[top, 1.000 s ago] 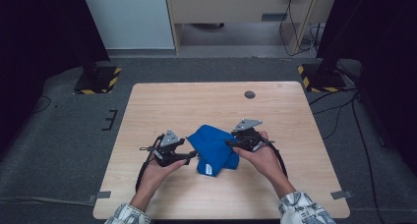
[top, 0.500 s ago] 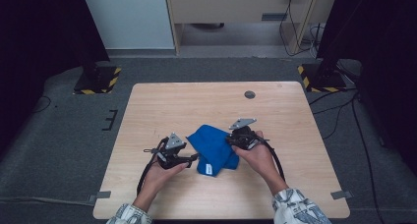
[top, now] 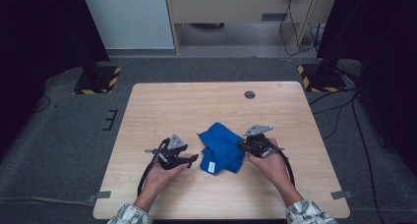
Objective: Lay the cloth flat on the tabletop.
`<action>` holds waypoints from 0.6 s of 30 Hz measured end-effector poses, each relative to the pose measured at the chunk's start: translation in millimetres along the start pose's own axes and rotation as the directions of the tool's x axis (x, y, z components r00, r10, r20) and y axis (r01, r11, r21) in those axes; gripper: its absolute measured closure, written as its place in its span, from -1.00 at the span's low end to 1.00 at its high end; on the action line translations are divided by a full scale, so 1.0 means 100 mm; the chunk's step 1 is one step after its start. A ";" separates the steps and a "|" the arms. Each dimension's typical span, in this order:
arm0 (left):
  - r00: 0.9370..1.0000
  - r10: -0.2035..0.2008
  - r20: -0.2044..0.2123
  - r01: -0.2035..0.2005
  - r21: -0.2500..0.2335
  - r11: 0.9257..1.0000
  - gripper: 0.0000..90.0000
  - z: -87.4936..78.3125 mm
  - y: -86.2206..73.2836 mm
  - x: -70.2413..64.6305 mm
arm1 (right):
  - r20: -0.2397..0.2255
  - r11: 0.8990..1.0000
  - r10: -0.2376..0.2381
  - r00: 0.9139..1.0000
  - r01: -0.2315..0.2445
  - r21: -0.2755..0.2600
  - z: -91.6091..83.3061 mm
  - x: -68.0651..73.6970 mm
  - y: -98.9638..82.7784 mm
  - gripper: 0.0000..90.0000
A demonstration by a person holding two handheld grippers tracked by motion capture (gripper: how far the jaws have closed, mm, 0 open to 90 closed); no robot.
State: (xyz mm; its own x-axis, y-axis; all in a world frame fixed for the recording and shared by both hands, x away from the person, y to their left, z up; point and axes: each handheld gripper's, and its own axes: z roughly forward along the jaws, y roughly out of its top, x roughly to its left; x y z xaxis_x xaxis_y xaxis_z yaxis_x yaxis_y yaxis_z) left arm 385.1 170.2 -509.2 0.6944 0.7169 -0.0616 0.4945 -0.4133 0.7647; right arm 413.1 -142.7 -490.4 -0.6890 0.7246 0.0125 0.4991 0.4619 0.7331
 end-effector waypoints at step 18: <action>1.000 0.015 0.000 -0.015 -0.003 1.000 -0.01 -0.05 -0.01 -0.03 | -0.032 0.998 -0.032 0.999 0.031 -0.050 0.04 0.06 0.28 0.08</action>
State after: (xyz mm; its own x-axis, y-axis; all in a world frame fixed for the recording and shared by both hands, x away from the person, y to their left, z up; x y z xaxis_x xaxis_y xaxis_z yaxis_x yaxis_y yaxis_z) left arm 380.1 171.4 -506.1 0.7020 0.7104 -0.0501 0.4823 -0.4224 0.7674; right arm 425.0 -123.2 -472.6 -0.7210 0.6929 0.0104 0.4507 0.4575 0.7665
